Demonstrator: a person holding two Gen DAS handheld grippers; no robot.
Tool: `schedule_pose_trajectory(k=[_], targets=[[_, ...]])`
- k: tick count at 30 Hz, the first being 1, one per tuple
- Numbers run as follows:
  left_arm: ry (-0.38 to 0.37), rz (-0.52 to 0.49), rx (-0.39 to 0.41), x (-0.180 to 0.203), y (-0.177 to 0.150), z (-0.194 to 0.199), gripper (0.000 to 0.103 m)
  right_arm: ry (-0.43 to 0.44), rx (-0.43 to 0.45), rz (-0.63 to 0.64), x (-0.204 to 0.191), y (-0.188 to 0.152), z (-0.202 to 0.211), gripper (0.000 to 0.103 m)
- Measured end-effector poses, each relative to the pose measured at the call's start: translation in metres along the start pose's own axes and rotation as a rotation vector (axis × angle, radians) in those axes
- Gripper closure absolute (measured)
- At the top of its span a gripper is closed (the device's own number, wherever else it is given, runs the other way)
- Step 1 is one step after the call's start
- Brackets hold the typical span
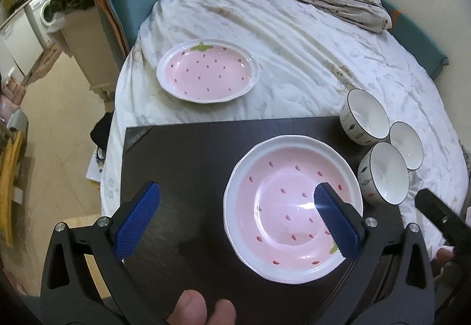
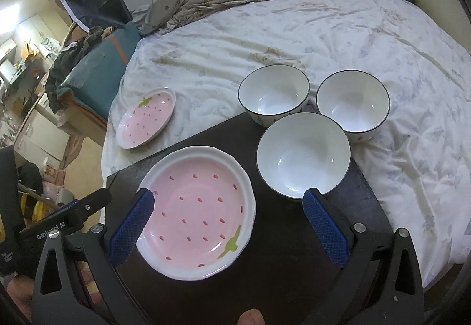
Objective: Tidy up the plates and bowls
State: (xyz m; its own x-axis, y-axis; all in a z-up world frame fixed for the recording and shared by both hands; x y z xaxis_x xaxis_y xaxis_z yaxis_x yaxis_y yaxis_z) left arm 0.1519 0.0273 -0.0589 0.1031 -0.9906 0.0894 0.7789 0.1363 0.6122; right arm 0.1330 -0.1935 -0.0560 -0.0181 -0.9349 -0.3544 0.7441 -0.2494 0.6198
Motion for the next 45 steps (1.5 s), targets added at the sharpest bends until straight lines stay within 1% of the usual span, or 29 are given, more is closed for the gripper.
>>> schedule_pose_trajectory(k=[5, 7, 11, 14, 17, 20, 24, 26, 29, 31, 33, 34, 36, 39, 43, 45], targets=[[-0.015, -0.035, 0.04, 0.007, 0.018, 0.007, 0.0, 0.014, -0.002, 0.002, -0.008, 0.014, 0.004, 0.0], [-0.03, -0.044, 0.027, 0.008, 0.028, 0.007, 0.0, 0.014, 0.003, 0.009, -0.012, 0.021, 0.005, 0.0], [-0.033, -0.07, 0.029, 0.006, 0.045, 0.006, 0.0, 0.025, -0.01, 0.008, -0.022, 0.032, -0.001, 0.0], [-0.027, -0.09, 0.019, 0.002, 0.059, 0.0, 0.0, 0.027, -0.026, 0.002, -0.029, 0.043, -0.013, 0.0], [-0.004, -0.105, 0.021, -0.004, 0.075, -0.007, 0.0, 0.015, -0.032, 0.021, -0.035, 0.054, -0.025, 0.0], [0.001, -0.085, 0.011, -0.014, 0.089, -0.02, 0.0, 0.004, -0.037, 0.039, -0.043, 0.068, -0.04, 0.0], [0.045, -0.079, 0.007, -0.031, 0.103, -0.043, 0.0, 0.004, -0.042, 0.04, -0.052, 0.085, -0.062, 0.0], [0.049, -0.063, -0.002, -0.039, 0.108, -0.055, 0.0, 0.002, -0.044, 0.055, -0.057, 0.091, -0.074, 0.0], [0.062, -0.006, -0.027, -0.06, 0.114, -0.08, 0.0, -0.01, -0.057, 0.084, -0.065, 0.099, -0.095, 0.0], [0.058, 0.051, -0.074, -0.076, 0.116, -0.1, 0.0, -0.009, -0.081, 0.092, -0.068, 0.101, -0.11, 0.0], [0.034, 0.121, -0.114, -0.092, 0.116, -0.115, 0.0, -0.006, -0.103, 0.093, -0.072, 0.105, -0.13, 0.0], [0.045, 0.16, -0.131, -0.102, 0.117, -0.124, 0.0, 0.003, -0.118, 0.092, -0.073, 0.106, -0.138, 0.0], [0.063, 0.201, -0.153, -0.116, 0.117, -0.137, 0.001, 0.029, -0.165, 0.085, -0.081, 0.105, -0.159, 0.0], [0.063, 0.232, -0.17, -0.13, 0.12, -0.152, 0.001, 0.081, -0.201, 0.064, -0.092, 0.103, -0.182, 0.0], [0.051, 0.267, -0.191, -0.14, 0.121, -0.172, 0.002, 0.094, -0.244, 0.068, -0.108, 0.101, -0.214, 0.0], [0.041, 0.278, -0.208, -0.143, 0.121, -0.183, 0.007, 0.101, -0.267, 0.043, -0.11, 0.1, -0.232, 0.001]])
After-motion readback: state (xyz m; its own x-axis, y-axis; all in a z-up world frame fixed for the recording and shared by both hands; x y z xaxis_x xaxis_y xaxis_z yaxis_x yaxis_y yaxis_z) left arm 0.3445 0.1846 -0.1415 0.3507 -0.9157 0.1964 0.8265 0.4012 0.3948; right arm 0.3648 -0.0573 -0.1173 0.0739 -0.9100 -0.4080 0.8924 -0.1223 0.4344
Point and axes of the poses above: each gripper's, at about its wrist camera, not at the fingertips, and z roughly against the way its jaws point, x to its right, y to its top, the point moved 4 cm from there along -z, roughly the way its jaws point, and after that the axes turned 8 degrees about x, right-handed, at the moved point
